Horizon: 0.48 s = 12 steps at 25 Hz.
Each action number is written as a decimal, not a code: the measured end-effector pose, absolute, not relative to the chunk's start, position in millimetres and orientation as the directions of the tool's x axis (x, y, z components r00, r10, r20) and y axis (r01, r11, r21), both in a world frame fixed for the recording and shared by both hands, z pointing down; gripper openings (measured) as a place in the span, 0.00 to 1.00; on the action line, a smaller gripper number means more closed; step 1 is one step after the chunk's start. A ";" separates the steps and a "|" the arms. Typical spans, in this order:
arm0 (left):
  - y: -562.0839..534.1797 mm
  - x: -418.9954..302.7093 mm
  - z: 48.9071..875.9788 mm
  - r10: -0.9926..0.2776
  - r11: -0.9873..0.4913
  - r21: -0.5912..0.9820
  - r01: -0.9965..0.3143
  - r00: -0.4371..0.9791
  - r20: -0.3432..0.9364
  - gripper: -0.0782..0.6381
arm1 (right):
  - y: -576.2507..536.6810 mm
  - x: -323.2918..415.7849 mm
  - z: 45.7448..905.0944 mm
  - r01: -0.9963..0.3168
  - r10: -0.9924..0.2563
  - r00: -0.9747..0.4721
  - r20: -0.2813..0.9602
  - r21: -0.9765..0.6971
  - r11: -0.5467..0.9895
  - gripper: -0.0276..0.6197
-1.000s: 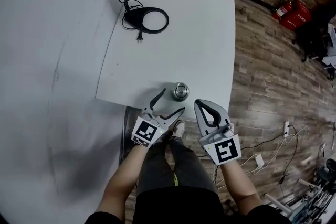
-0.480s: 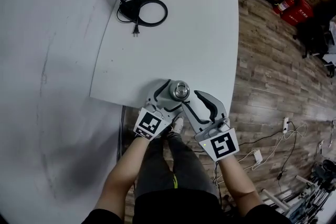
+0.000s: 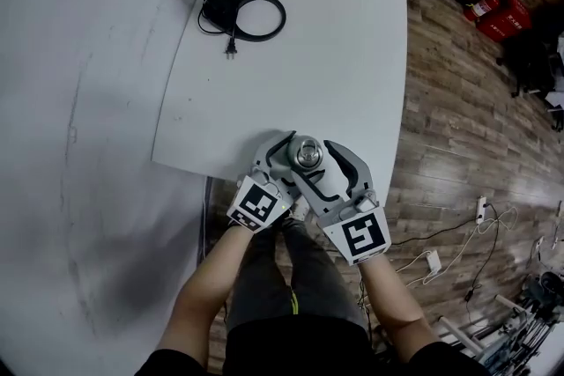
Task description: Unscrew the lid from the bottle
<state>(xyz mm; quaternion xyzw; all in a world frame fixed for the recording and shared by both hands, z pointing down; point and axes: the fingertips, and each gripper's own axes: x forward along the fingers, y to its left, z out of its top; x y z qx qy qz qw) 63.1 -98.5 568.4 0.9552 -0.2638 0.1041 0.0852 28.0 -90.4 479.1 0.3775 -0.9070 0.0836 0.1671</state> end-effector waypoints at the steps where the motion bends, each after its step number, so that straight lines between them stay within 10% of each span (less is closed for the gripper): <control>1: -99.0 63.7 569.0 -0.485 -0.847 0.105 -0.521 0.838 0.250 0.65 | -90.5 26.2 481.1 -0.711 -0.654 -0.659 0.372 -0.026 0.702 0.47; 12: -101.2 62.9 572.8 -0.489 -0.844 0.094 -0.528 0.830 0.267 0.65 | -102.4 20.2 493.0 -0.739 -0.688 -0.610 0.392 0.031 0.673 0.47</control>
